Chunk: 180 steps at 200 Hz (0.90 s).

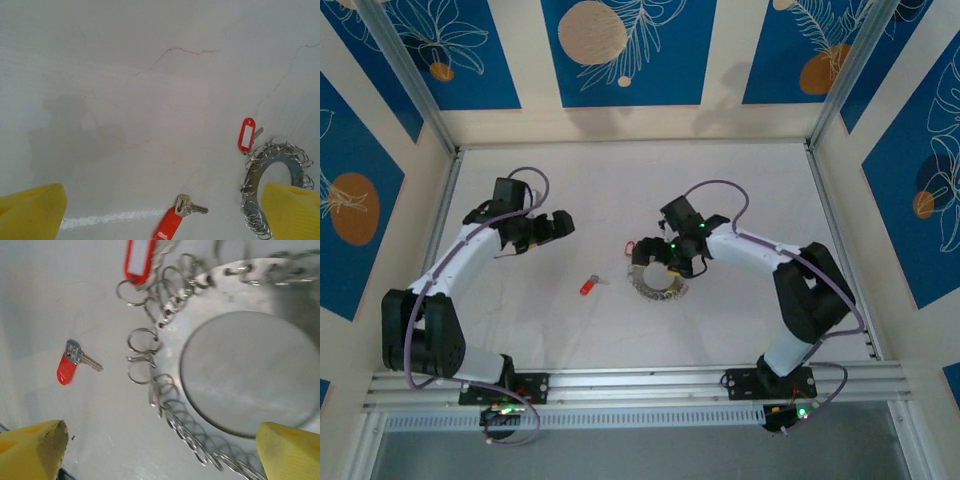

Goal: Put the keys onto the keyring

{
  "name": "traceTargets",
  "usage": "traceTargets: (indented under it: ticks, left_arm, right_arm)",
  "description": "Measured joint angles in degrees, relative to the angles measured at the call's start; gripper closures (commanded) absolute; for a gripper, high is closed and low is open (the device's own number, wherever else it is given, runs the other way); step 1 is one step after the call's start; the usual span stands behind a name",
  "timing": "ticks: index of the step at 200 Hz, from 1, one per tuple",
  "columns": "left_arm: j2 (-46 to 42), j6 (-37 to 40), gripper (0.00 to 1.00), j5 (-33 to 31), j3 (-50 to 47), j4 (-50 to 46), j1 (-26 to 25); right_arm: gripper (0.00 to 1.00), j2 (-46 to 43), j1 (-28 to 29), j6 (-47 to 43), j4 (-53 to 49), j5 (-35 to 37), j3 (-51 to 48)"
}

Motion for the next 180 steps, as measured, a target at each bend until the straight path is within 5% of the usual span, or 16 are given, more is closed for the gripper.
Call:
traceTargets:
  ticks: [52, 107, 142, 180]
  left_arm:
    - [0.76, 0.55, 0.0, 0.37, 0.0, -0.02, -2.99]
    - [1.44, 1.77, 0.0, 0.35, 0.11, -0.07, -6.1]
    - [1.49, 2.21, 0.0, 0.33, 0.11, -0.11, -7.1]
    - [2.84, 2.82, 0.0, 0.33, 0.55, -0.26, -7.23]
  right_arm:
    - [0.52, -4.04, -2.25, -5.75, -8.92, 7.02, -0.46]
    - [0.56, -4.17, -6.62, -7.8, -12.11, 7.76, -4.37]
    - [0.56, -4.17, -4.85, -8.83, -12.09, 4.35, -7.56]
    - [0.67, -4.17, -2.73, -8.87, -11.37, 3.26, -10.58]
